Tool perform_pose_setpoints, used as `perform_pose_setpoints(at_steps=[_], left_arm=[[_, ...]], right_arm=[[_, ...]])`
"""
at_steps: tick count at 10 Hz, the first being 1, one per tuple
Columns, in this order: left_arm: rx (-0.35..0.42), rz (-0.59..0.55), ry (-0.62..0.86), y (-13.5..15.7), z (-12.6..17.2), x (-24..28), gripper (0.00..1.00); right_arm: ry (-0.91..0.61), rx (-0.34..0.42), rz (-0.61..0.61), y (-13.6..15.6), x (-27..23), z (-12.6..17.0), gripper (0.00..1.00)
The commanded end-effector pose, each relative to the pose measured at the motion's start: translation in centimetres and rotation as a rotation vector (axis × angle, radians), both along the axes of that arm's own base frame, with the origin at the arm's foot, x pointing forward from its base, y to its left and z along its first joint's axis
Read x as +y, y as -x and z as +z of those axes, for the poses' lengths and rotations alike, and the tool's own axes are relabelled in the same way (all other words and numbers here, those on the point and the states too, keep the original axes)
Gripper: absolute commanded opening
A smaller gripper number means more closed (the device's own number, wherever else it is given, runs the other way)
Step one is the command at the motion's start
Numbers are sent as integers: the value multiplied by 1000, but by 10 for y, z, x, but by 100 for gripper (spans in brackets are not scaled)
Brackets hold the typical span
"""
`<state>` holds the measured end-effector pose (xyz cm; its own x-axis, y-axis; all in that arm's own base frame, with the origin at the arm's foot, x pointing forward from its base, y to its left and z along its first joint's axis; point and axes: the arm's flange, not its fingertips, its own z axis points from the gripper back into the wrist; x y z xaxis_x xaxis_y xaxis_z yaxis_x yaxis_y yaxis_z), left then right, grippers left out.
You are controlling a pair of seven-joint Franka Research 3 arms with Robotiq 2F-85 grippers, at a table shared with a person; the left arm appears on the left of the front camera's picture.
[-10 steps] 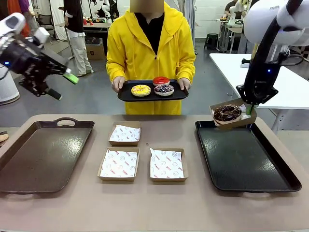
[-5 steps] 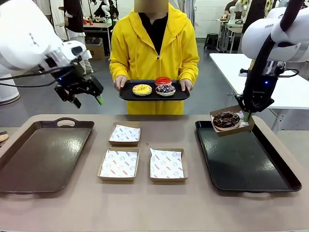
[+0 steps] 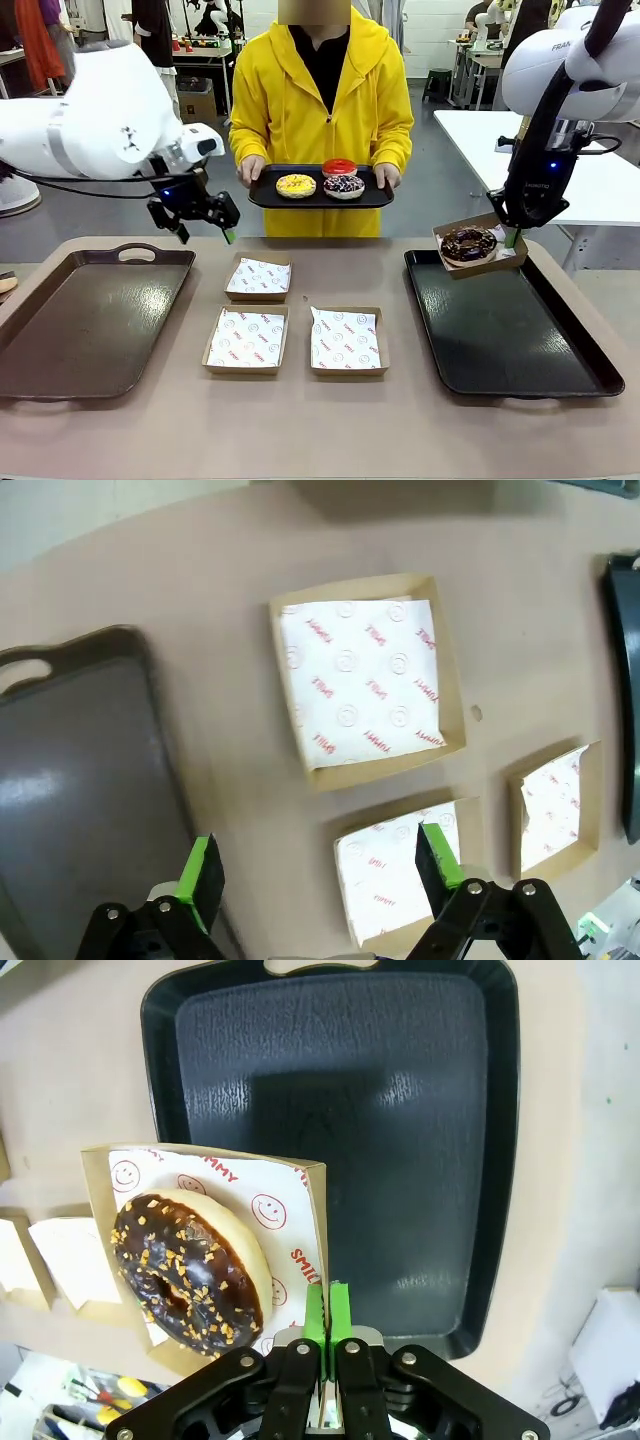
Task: Individually package the donuts and arrange them on the tray.
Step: Place the picked Paper togo box on the Handle tray while simultaneously picking up another Paper togo box from the table with the other hand.
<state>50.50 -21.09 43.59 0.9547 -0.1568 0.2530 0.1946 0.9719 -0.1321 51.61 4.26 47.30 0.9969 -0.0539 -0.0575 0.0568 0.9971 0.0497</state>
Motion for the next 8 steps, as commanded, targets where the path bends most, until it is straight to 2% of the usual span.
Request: perform_pose_setpoints(at_steps=[1,2,3,8], left_arm=[[3,-26,79,-7,-17,-19,100],[0,-40,91,-7,-28,-22,100],[7,-11,21,-2,-12,-13,100],[7,-11,21,-2,-12,-13,100]], right_arm=[[5,8,-9,1,1,2,2],[5,8,-9,1,1,2,2],[5,8,-9,1,1,2,2],[5,8,-9,1,1,2,2]])
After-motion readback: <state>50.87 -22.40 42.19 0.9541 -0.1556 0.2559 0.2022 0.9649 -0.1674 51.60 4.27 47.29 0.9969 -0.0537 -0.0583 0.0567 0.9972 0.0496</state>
